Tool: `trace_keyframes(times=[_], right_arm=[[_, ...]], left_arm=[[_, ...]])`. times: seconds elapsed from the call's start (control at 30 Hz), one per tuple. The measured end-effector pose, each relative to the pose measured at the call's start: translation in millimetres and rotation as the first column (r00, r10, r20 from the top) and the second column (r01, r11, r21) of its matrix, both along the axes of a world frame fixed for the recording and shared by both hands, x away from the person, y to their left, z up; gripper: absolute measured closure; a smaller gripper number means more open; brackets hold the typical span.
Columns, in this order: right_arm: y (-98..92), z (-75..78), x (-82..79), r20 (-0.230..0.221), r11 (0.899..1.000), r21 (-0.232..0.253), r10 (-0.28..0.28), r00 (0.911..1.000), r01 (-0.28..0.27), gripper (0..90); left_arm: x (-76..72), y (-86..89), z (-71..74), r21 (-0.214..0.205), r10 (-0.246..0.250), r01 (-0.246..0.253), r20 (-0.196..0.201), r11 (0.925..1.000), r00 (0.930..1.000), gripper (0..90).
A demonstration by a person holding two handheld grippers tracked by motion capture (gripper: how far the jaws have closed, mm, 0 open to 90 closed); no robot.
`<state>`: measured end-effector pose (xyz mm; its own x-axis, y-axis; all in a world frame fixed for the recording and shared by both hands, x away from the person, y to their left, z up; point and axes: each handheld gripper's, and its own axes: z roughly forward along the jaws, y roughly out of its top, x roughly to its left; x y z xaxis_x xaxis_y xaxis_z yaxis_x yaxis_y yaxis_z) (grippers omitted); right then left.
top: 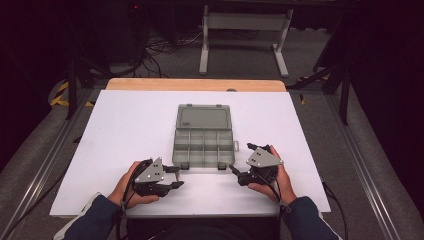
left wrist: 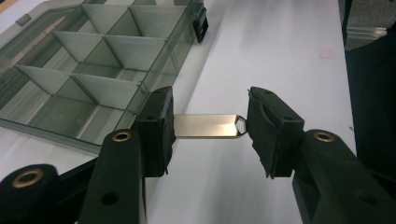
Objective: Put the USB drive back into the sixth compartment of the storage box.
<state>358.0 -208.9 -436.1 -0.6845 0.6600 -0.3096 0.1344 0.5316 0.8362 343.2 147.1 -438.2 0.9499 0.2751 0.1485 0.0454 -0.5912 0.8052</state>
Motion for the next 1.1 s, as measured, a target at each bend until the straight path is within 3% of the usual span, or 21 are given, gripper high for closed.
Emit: trace_keyframes(times=[0.57, 0.93, 1.1], right_arm=[[0.6, -0.5, 0.2, -0.004, 1.0, -0.001, 0.001, 1.0, -0.001, 9.3], [2.0, -2.1, 1.0, -0.01, 1.0, -0.005, 0.004, 0.9999, -0.004, 9.3], [1.7, -2.5, 1.3, -0.014, 1.0, -0.005, 0.003, 0.9999, -0.003, 9.3]], left_arm=[[2.6, 6.1, 9.8, -0.028, 0.028, -0.027, 0.04, 0.9993, 0.9988, 53.1], [16.2, 1.4, 20.9, -0.061, 0.038, -0.034, 0.064, 0.9975, 0.9972, 53.1], [22.8, -7.2, 22.9, -0.042, 0.036, -0.032, 0.089, 0.9986, 0.9954, 53.1]])
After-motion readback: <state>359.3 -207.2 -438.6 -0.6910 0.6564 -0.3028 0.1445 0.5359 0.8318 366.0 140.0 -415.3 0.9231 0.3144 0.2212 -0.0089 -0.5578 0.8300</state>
